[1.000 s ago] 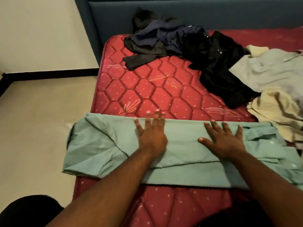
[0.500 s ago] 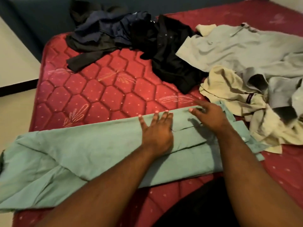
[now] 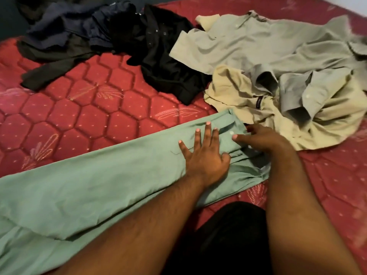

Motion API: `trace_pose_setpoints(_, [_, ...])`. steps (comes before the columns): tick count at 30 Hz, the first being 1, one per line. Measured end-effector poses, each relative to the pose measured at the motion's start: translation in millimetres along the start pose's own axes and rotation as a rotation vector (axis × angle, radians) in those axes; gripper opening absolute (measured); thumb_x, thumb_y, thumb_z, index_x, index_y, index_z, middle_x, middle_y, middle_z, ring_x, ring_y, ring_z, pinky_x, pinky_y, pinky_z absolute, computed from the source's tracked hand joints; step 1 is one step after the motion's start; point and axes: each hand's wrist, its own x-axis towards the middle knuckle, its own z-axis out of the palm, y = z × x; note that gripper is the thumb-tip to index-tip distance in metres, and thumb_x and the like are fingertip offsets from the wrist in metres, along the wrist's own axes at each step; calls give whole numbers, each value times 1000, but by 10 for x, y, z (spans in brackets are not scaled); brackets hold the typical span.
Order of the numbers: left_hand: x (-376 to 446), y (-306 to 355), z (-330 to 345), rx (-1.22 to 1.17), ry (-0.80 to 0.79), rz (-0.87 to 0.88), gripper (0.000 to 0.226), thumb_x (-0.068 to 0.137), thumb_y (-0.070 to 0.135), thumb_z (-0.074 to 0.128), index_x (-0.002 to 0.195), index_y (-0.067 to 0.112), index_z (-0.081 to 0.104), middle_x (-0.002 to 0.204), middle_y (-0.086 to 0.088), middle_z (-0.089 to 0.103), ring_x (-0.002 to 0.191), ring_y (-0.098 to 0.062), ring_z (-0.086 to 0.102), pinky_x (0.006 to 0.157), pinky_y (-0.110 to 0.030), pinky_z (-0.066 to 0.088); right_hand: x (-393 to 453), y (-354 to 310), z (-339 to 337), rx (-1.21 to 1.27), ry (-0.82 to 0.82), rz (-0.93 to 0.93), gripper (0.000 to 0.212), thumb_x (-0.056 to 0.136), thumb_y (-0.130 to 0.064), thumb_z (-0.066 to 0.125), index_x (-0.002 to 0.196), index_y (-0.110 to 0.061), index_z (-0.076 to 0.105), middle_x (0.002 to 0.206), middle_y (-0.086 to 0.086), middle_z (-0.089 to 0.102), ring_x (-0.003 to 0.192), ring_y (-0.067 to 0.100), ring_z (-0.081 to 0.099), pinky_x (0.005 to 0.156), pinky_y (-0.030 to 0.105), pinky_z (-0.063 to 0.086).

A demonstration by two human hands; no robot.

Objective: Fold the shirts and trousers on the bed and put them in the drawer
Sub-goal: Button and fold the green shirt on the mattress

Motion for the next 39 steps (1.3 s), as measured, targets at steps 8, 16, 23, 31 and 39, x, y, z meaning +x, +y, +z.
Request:
trace_pose_setpoints(8, [-14,1,234,215,-10,-19,89,85,79,2,154,26,-11,163,6,-14,149,-26,-16,103,-73,-16,8,-37,-179,52,-141,136,59,87,-65,51,113,-12,60,90,17,65,82,30,60,88,43,51])
trace_pose_setpoints(16, [77,358,225,307,-30,-120,88,92,71,9,154,10,-8,161,-14,-14,146,-36,-21,103,-70,-22,68,10,-298,215,-313,57,72,69,-76,62,114,-19,64,103,10,72,96,30,68,89,44,54])
trace_pose_setpoints(23, [154,262,-29,-507,-53,-123,67,92,28,53,153,19,26,161,-7,18,147,-28,20,118,-52,12,-38,-151,-161,-93,-128,-65,61,70,-32,84,118,-9,55,108,12,68,91,27,66,82,39,55])
trace_pose_setpoints(31, [-106,-140,-778,-1538,-289,-619,66,81,81,41,122,31,56,123,-5,57,104,-31,59,72,-49,53,-835,-666,263,-407,-7,-369,43,84,-10,60,125,-17,49,119,12,60,106,29,57,90,37,48])
trace_pose_setpoints(39, [-328,-601,-721,-1713,-322,-619,56,94,57,49,104,7,71,95,-16,73,82,-29,71,82,-44,54,-1099,-685,1114,-70,-226,-314,14,87,-14,44,94,-17,56,85,13,58,79,28,59,78,46,54])
